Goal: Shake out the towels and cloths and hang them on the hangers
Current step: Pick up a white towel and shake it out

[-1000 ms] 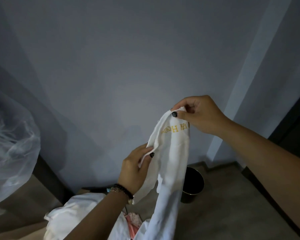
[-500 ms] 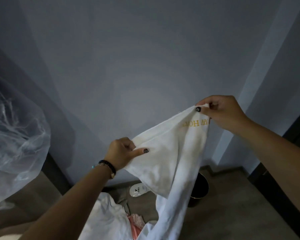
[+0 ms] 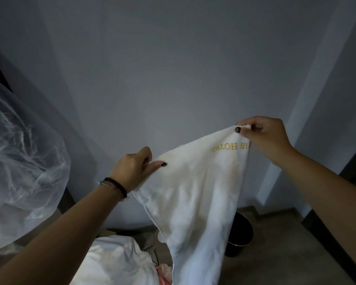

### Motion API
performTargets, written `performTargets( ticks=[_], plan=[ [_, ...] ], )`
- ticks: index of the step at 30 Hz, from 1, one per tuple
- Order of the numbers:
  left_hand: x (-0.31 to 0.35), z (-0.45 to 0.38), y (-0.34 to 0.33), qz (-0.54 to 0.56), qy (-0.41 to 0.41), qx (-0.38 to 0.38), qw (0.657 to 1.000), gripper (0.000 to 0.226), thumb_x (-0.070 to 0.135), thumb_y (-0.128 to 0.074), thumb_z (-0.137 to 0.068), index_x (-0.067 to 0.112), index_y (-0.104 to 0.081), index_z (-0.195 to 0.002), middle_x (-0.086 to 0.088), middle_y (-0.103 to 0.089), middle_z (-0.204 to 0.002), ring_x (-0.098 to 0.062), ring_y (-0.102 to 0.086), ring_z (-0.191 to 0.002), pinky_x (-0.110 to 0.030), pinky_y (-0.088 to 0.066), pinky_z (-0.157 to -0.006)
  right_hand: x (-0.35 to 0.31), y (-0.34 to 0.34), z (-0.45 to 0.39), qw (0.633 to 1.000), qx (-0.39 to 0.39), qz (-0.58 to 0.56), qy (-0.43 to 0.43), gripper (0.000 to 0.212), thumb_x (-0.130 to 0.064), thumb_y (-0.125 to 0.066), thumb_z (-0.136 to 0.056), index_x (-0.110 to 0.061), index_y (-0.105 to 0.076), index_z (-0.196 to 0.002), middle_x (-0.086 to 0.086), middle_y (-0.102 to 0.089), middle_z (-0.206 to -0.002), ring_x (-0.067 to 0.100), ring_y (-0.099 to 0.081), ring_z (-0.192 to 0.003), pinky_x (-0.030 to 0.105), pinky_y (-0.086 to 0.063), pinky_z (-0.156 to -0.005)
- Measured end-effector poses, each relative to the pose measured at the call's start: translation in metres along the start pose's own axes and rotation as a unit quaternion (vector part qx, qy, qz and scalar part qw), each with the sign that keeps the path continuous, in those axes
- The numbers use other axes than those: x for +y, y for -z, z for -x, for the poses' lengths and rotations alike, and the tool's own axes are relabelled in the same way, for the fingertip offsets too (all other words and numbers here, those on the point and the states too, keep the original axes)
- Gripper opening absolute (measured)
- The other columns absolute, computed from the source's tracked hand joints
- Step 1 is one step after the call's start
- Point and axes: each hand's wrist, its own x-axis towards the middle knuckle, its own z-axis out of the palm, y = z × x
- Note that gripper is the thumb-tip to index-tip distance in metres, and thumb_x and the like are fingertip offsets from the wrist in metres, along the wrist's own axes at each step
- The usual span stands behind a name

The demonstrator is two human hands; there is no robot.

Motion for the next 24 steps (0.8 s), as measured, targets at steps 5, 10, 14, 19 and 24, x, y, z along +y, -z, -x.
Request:
performTargets(
  ticks=[5,10,14,19,24],
  plan=[
    [0.005,-0.007,0.017,-0.142,0.08,-0.122,0.979,0.055,0.061,-0.051,-0.086,0.024,-0.044,-0.127,0.009,-0.059,-0.076,-0.014,-0.057,-0.065,-0.025,-0.044,-0.057,-0.022,-0.012,0.012,0.998,-0.034,-0.053,0.01,0.025,-0.001,-0.078,-0.074,-0.017,-0.063,-0.086,0.005,-0.071,-0.079,0.013,-0.063,-0.07,0.028,-0.053,-0.069],
    [0.07,-0.029,0.007,0.095,0.047,-0.079,0.991,0.048,0.051,-0.043,-0.094,0.024,-0.042,-0.134,0.007,-0.062,-0.119,-0.014,-0.059,-0.105,-0.033,-0.048,-0.091,-0.05,-0.034,0.023,0.992,-0.092,-0.085,0.025,0.036,0.002,-0.078,-0.072,-0.016,-0.052,-0.089,0.007,-0.072,-0.076,0.013,-0.067,-0.065,0.025,-0.054,-0.062],
    [0.109,-0.043,-0.015,0.184,0.073,0.001,0.98,0.031,0.04,-0.035,-0.096,0.015,-0.053,-0.097,0.008,-0.056,-0.068,-0.017,-0.056,-0.063,-0.039,-0.048,-0.059,-0.052,-0.038,0.027,0.991,-0.081,-0.102,0.029,0.035,0.002,-0.078,-0.073,-0.014,-0.052,-0.088,0.005,-0.072,-0.074,0.011,-0.069,-0.064,0.022,-0.054,-0.059],
    [0.115,-0.038,-0.044,0.179,0.072,0.01,0.981,0.028,0.037,-0.04,-0.093,0.014,-0.049,-0.081,0.008,-0.045,-0.055,-0.019,-0.047,-0.052,-0.034,-0.042,-0.051,-0.012,-0.035,0.047,0.989,-0.037,-0.141,-0.034,0.029,-0.002,-0.076,-0.077,-0.015,-0.057,-0.094,0.003,-0.071,-0.079,0.016,-0.063,-0.07,0.031,-0.054,-0.068],
    [0.12,-0.039,-0.053,0.191,0.105,0.019,0.976,0.024,0.036,-0.048,-0.093,0.019,-0.051,-0.075,0.01,-0.047,-0.054,-0.005,-0.048,-0.052,-0.017,-0.036,-0.051,0.044,-0.049,0.085,0.967,-0.114,-0.178,-0.146,0.04,-0.008,-0.08,-0.074,-0.02,-0.061,-0.107,-0.002,-0.073,-0.1,0.012,-0.07,-0.093,0.032,-0.056,-0.084]
  ],
)
